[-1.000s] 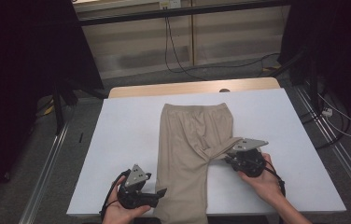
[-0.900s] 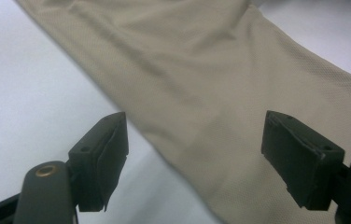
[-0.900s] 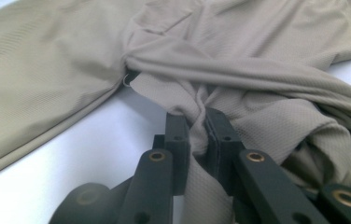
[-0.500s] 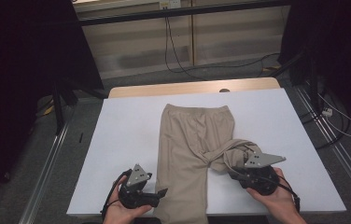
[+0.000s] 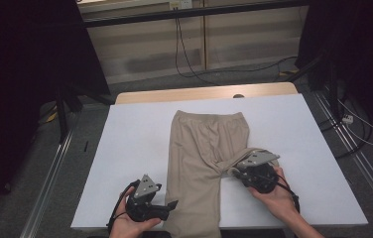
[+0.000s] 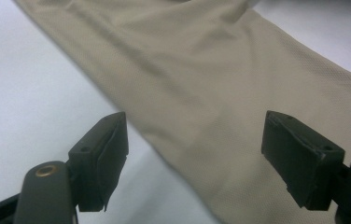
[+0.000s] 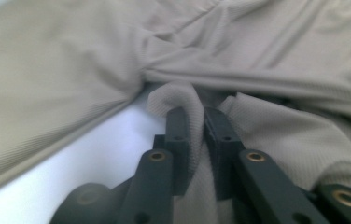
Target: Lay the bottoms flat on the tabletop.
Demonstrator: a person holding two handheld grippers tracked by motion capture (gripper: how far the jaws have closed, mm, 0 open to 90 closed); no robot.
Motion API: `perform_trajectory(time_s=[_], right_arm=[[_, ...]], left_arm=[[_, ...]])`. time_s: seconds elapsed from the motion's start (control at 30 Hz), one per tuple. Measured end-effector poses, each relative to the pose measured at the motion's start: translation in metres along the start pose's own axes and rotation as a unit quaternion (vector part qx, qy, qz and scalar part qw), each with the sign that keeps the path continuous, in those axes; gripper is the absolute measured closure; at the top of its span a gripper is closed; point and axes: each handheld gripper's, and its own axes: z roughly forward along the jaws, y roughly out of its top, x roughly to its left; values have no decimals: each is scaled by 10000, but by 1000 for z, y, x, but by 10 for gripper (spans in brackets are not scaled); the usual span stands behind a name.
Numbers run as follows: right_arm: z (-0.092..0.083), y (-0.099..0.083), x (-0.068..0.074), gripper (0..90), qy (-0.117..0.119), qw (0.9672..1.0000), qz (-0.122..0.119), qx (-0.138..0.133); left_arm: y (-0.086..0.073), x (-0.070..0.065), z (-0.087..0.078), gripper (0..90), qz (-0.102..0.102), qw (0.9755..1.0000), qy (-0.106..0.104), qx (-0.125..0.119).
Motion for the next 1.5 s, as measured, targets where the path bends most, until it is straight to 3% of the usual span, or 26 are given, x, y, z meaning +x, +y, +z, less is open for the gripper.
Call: perform_trajectory(time_s=[0.1,0.17,0.27,0.37,0.43,0.47,0.53,0.6,0.7,0.77,0.83,0.93,1.0,1.03,1.1,1.17,1.5], right_arm=[[-18,-12,6,846,204,9998,37,19],[-29,-20,11,846,484,9988,88,-3],[-44,-33,24,850,655,9978,-16,67],[-54,-48,33,849,836,9960,-2,305],[-60,-54,39,831,961,9947,-21,357],[-62,-54,41,780,967,9948,-65,303],[-64,-50,39,587,869,9962,-13,69],[-66,-45,33,450,576,9982,93,-123],[-65,-37,18,375,250,9989,237,-333],[-58,-33,10,339,1,9993,278,-244],[-48,-32,3,332,-163,9997,159,-74],[-35,-34,-4,319,-170,9994,220,217],[-28,-39,-3,336,-102,9986,241,451],[-27,-41,-2,370,-104,9986,269,437],[-31,-41,1,681,108,9987,268,422],[-33,-43,7,814,290,9984,245,409],[-63,-64,46,830,900,9941,-144,589]], left_arm=[[0,0,0,233,-18,10000,2,-4],[0,0,0,233,-26,10000,-2,20],[0,0,1,233,-27,10000,-1,5],[0,0,1,233,-12,10000,-9,23],[1,0,1,233,-5,10000,-12,28],[1,1,2,233,5,10000,-18,39],[2,0,3,233,4,10000,-29,44],[2,0,3,233,25,10000,-45,35],[3,0,4,233,34,10000,-69,48],[4,1,6,233,43,9999,-85,49],[5,0,6,232,68,9999,-92,35],[6,0,7,232,82,9999,-145,43],[7,0,8,232,80,9998,-169,41],[7,1,9,231,103,9998,-173,65],[8,0,10,231,115,9997,-193,59],[9,0,11,231,133,9997,-199,56],[10,1,11,231,125,9997,-189,67]])
